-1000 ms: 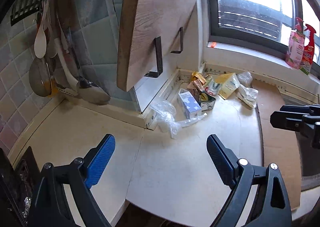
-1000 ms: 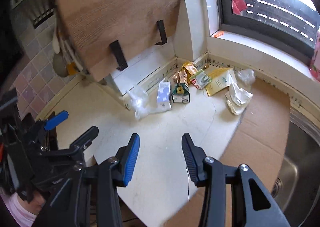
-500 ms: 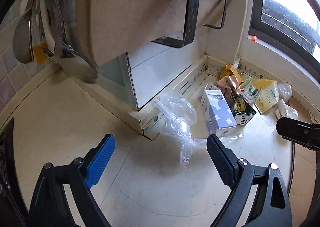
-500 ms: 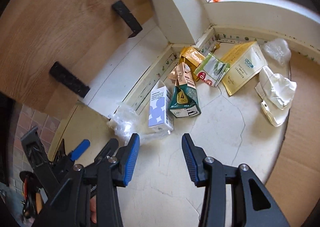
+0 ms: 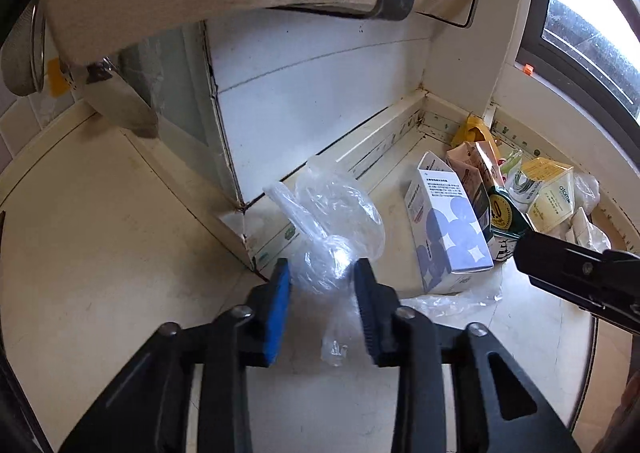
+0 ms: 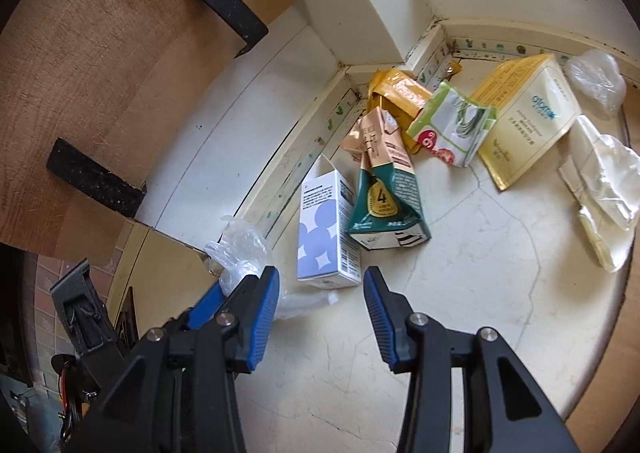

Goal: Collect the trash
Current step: 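Grasp the clear plastic bag with the left tool while the right tool grasps the blue-and-white milk carton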

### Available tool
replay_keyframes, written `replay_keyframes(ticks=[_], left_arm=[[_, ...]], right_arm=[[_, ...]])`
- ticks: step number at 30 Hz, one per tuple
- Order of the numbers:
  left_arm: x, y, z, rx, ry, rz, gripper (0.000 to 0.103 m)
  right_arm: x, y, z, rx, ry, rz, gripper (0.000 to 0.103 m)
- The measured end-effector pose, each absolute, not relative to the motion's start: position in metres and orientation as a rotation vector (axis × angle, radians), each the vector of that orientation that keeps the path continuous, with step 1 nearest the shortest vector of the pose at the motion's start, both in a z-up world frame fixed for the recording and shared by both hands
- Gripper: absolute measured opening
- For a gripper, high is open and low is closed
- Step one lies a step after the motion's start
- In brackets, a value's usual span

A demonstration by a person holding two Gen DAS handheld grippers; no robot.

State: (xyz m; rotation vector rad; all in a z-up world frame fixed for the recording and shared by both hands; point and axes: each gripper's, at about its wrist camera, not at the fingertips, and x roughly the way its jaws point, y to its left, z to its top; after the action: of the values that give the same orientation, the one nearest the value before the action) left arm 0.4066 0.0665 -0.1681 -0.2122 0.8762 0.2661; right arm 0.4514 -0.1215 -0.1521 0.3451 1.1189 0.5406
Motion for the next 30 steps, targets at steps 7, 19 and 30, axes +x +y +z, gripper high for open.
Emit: replay_keyframes(ticks=[7, 19, 30], left_arm=[[0.382, 0.076, -0.156, -0.224, 0.837, 0.274, 0.021], [0.344, 0.101, -0.144, -0.236, 0.816, 0.29, 0.021], [0.322, 0.114, -0.126, -0.28, 0.808, 0.245, 0.019]], right_arm=[[0.459, -0.094, -0.162, 0.296, 1.134, 0.537, 0.044], [0.467, -0.049, -0.174, 0.132, 1.138, 0.425, 0.05], [0.436, -0.047, -0.166, 0.056, 1.099, 0.384, 0.039]])
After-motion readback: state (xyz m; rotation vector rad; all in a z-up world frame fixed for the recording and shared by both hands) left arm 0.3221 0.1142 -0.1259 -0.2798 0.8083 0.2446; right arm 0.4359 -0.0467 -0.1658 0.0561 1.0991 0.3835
